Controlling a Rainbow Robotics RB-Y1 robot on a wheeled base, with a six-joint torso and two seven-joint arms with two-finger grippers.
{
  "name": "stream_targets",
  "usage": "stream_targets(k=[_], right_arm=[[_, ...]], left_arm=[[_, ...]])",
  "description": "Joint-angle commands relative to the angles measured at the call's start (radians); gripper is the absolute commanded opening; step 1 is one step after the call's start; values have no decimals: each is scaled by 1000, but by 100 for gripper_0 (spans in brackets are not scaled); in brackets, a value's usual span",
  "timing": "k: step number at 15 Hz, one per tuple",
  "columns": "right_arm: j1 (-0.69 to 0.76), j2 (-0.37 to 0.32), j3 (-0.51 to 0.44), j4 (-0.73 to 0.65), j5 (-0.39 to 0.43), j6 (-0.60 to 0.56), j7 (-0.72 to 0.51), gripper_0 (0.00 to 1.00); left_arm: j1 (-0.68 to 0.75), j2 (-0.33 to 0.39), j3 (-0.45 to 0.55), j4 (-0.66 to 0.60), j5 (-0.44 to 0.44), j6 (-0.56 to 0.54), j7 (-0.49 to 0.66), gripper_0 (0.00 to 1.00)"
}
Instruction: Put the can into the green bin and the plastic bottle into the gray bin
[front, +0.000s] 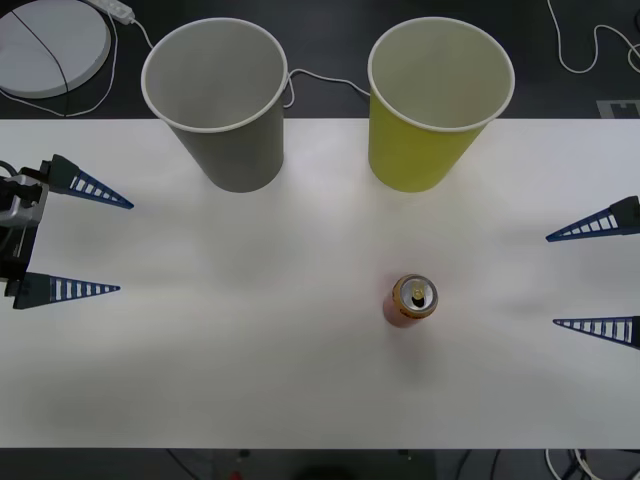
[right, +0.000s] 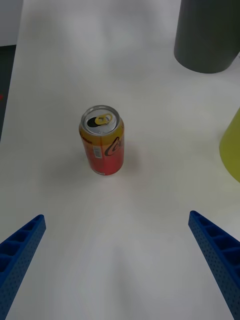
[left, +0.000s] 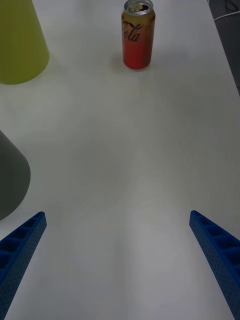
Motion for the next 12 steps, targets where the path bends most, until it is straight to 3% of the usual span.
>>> stream_targets(k=[1, 6, 12], right_arm=[[0, 0, 0, 0, 0, 0, 0, 100], [-12, -29, -12, 12, -6, 0, 6, 100], [-20, -11, -9, 118, -14, 0, 66, 100]], left_arm=[[0, 0, 0, 0, 0, 0, 0, 100], [0, 0, 0, 0, 0, 0, 0, 100], [0, 0, 0, 0, 0, 0, 0, 100]])
